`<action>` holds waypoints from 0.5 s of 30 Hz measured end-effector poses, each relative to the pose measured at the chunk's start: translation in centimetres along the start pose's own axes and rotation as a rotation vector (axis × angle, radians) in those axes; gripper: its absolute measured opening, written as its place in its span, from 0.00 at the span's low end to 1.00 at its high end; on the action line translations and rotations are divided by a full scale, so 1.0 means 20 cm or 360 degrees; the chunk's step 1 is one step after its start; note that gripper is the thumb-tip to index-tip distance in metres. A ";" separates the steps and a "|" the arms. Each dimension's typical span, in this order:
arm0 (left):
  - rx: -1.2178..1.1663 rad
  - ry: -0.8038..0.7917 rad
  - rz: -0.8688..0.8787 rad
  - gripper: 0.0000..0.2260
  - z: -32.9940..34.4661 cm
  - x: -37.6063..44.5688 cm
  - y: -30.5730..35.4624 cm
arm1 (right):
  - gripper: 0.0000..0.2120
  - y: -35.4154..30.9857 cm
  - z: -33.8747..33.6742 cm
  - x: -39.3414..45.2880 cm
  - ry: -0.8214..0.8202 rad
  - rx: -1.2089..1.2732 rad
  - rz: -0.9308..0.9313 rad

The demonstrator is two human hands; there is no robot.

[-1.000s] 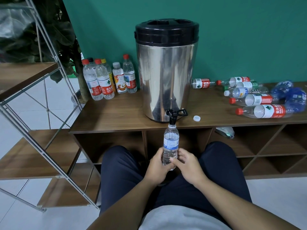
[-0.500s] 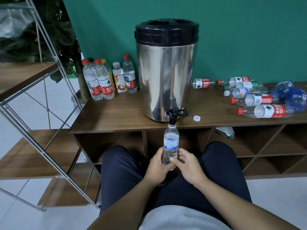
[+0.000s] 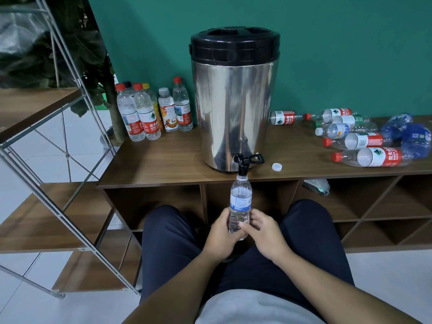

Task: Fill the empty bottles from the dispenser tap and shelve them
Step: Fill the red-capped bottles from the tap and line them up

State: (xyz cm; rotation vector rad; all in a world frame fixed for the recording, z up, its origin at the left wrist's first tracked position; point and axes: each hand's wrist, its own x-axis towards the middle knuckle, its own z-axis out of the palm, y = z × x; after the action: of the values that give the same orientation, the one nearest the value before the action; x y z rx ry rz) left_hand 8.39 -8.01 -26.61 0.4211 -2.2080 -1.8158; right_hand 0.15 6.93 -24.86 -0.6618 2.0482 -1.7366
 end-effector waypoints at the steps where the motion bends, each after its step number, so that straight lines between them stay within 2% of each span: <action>1: 0.0001 0.0001 -0.0001 0.24 0.00 0.00 0.00 | 0.17 0.00 0.00 0.00 0.0000 0.0001 0.0002; 15: -0.0009 -0.0003 0.0003 0.26 0.00 0.00 0.01 | 0.16 0.00 0.00 0.00 -0.0004 -0.0009 0.0003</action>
State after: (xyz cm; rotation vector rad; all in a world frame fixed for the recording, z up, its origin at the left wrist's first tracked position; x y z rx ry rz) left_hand 8.45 -8.03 -26.43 0.4161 -2.2036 -1.8215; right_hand 0.12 6.93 -24.95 -0.6631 2.0521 -1.7291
